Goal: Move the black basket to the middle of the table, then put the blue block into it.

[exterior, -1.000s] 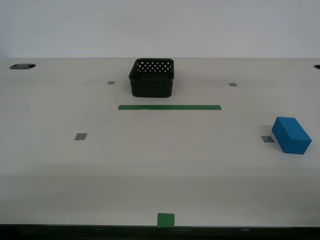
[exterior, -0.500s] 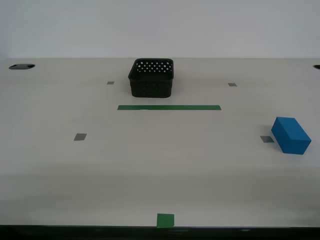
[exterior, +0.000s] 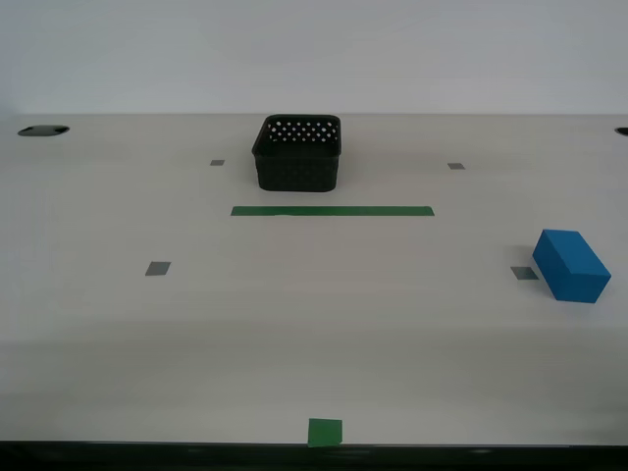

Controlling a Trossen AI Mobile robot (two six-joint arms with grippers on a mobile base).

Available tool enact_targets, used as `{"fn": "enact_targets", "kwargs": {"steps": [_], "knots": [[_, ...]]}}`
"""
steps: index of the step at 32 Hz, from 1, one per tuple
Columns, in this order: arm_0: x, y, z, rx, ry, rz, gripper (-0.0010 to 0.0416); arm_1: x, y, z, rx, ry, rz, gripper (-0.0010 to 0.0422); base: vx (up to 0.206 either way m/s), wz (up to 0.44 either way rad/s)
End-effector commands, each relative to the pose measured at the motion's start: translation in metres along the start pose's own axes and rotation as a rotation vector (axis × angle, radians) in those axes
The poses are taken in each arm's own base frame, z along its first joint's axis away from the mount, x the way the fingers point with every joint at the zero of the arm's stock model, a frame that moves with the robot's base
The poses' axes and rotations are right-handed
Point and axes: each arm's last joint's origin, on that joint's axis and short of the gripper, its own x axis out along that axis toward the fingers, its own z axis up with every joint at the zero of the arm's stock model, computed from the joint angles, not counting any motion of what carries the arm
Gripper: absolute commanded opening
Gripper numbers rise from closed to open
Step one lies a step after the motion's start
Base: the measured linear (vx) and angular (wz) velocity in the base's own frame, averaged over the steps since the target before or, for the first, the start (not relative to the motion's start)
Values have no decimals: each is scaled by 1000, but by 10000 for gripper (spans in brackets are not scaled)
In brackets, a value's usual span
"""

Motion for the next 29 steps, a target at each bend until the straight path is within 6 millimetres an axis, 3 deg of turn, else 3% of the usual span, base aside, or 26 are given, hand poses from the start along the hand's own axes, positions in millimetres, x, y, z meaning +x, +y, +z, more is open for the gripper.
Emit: {"fn": "enact_targets", "kwargs": {"steps": [1,6,13,17,23,29], "knots": [[-2,1,-1,1,56,3,0,32,-24,5,46,88,-41,0,0,0],[-1,1,-14,0,138,4,0,96,-66,9,134,202,-123,0,0,0],[2,1,-25,0,175,6,1,178,-103,18,191,327,-151,0,0,0],[2,1,-25,-1,170,6,1,214,-117,19,210,405,-143,0,0,0],[3,1,-25,-1,166,6,0,246,-132,14,229,498,-137,0,0,0],[3,1,-22,-1,136,6,1,254,-143,1,193,585,-188,18,0,0]]}}
